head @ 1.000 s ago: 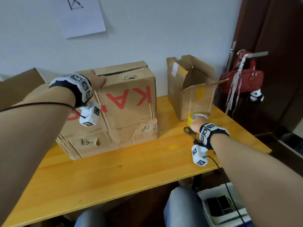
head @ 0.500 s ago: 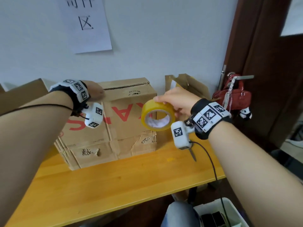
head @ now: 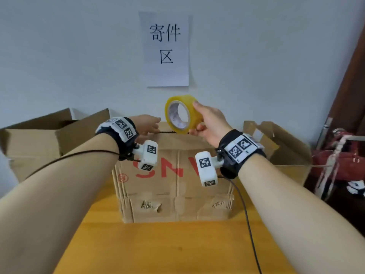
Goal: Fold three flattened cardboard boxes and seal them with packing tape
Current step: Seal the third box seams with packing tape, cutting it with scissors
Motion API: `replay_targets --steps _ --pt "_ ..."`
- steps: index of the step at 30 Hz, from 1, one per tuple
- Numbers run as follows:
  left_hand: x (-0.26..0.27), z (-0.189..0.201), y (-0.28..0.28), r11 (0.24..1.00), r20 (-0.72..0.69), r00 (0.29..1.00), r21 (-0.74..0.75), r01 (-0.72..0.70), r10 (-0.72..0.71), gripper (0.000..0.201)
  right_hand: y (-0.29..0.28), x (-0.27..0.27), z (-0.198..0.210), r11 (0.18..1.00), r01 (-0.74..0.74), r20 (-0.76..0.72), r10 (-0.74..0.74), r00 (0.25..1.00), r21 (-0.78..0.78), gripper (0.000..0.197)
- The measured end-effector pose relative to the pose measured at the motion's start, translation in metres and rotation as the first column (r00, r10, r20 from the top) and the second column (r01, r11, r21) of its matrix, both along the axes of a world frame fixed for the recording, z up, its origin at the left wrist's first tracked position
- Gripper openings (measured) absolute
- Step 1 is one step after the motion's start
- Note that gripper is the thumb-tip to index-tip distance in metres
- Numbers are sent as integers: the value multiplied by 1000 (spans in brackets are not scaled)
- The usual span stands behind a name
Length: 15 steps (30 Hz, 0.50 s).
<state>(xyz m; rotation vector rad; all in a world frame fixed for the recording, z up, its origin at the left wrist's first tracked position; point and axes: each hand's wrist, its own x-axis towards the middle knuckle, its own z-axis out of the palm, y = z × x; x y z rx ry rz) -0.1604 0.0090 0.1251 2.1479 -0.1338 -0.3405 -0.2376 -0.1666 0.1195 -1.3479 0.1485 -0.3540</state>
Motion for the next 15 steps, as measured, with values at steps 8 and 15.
replay_targets --steps 8,15 --pt "25 -20 13 982 19 998 -179 -60 64 40 21 44 -26 998 -55 -80 56 995 12 22" --pt "16 -17 2 930 122 993 -365 48 -3 34 11 43 -26 990 -136 -68 138 988 38 19"
